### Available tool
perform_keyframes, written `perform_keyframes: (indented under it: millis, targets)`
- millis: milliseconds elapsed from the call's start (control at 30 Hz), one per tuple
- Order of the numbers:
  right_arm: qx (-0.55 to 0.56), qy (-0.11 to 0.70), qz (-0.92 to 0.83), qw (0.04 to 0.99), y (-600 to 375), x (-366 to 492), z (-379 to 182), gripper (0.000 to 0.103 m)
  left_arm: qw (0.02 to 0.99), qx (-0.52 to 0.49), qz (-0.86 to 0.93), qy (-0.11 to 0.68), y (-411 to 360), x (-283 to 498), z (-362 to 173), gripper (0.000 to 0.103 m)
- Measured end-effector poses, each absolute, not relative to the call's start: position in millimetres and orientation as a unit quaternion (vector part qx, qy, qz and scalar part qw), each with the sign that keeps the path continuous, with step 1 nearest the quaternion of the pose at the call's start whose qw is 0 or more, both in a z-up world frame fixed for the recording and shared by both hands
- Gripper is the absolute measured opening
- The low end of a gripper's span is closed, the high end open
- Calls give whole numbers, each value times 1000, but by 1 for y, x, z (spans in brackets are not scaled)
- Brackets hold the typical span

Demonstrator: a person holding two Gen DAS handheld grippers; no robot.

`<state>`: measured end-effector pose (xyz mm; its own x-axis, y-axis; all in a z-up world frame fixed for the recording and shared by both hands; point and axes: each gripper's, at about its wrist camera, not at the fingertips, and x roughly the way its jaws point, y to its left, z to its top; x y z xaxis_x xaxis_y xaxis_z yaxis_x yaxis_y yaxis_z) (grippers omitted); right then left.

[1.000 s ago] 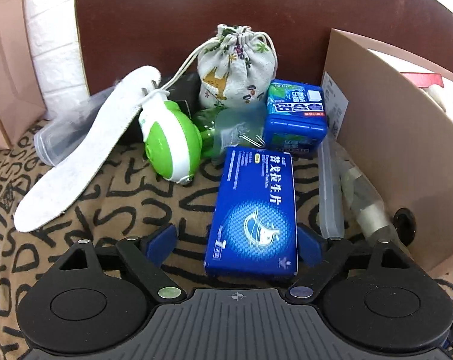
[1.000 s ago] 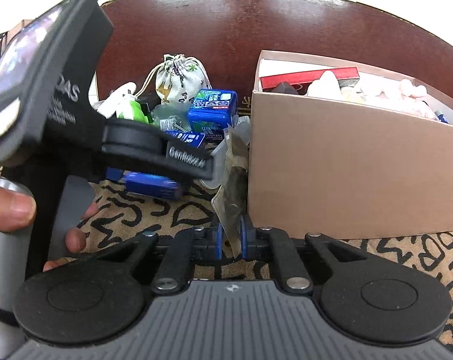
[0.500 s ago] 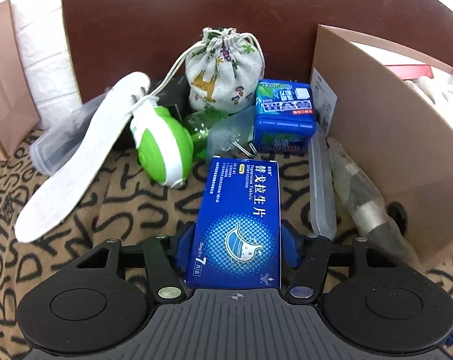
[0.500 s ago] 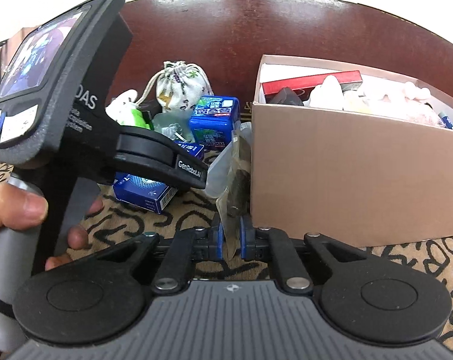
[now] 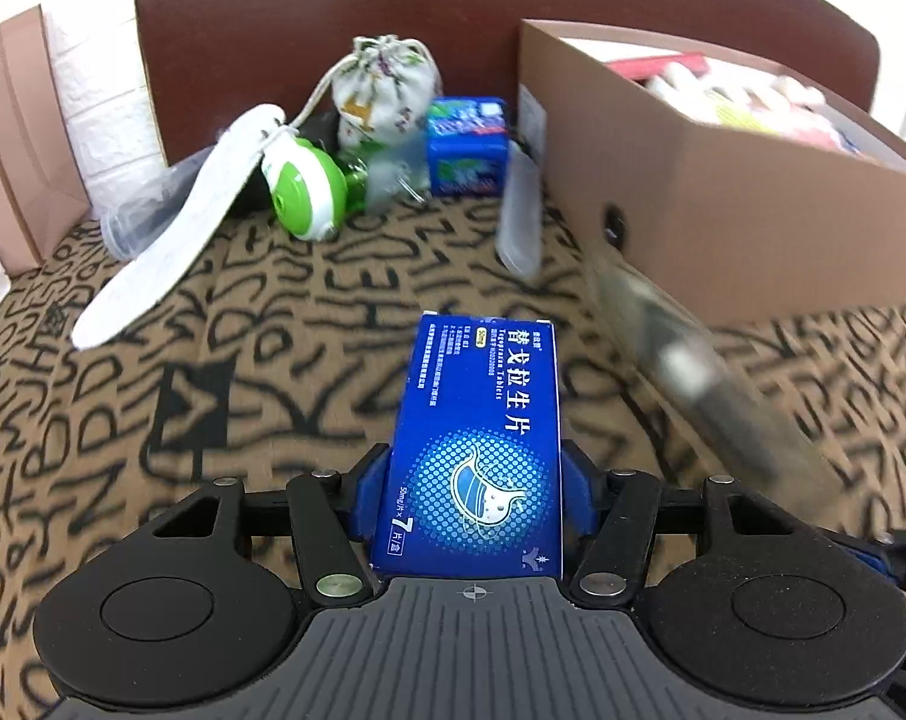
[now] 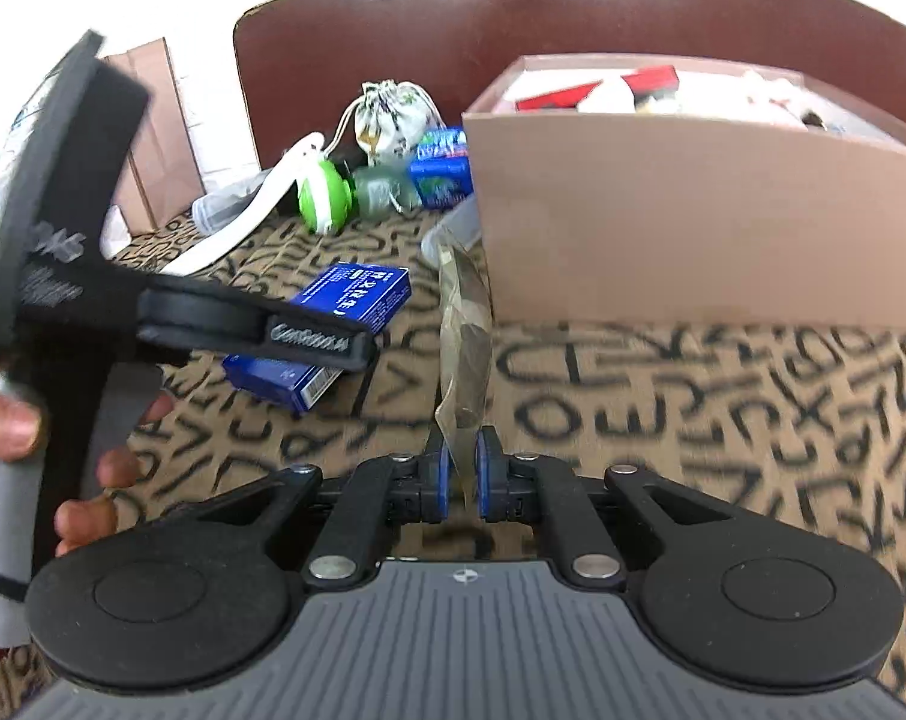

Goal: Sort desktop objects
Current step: 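Lift blue box with left while right lifts the plastic bag toward the box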

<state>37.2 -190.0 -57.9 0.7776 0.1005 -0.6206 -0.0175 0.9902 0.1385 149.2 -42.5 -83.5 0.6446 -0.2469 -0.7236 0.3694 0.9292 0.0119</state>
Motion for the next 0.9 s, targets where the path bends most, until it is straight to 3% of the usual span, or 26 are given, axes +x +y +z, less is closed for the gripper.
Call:
perform_keyframes:
  millis: [33, 67, 133, 267, 400, 433, 533, 633, 733, 900]
  targets:
    - [61, 341, 38, 937, -190, 34, -59, 13, 903, 83, -170, 385, -44, 146, -84, 72]
    - [60, 346, 44, 935, -189, 31, -60, 13, 904, 86, -169, 383, -45, 145, -84, 77]
    - [51, 343, 49, 937, -185, 28, -59, 15, 906, 90, -156, 383, -48, 144, -84, 83]
    - [37, 327, 50, 943, -180, 33, -51, 37, 905, 82, -141, 392, -47, 155, -85, 86]
    - [29, 317, 56, 946, -180, 42, -42, 38, 904, 93, -141, 392, -42, 161, -84, 72]
    - [30, 316, 61, 946, -181, 42, -40, 38, 905, 97, -141, 390, -41, 161, -84, 72]
    - [8, 328, 100, 939, -179, 36, -38, 56, 905, 105, -135, 389, -41, 165, -87, 79]
    - [-14, 322, 95, 942, -175, 36, -33, 56, 904, 103, -133, 394, -43, 170, -86, 79]
    - [-20, 322, 84, 943, -173, 48, -33, 56, 899, 103, -143, 401, -42, 172, -83, 66]
    - [-29, 338, 83, 937, -169, 71, -40, 56, 897, 86, -138, 410, -35, 177, -83, 72]
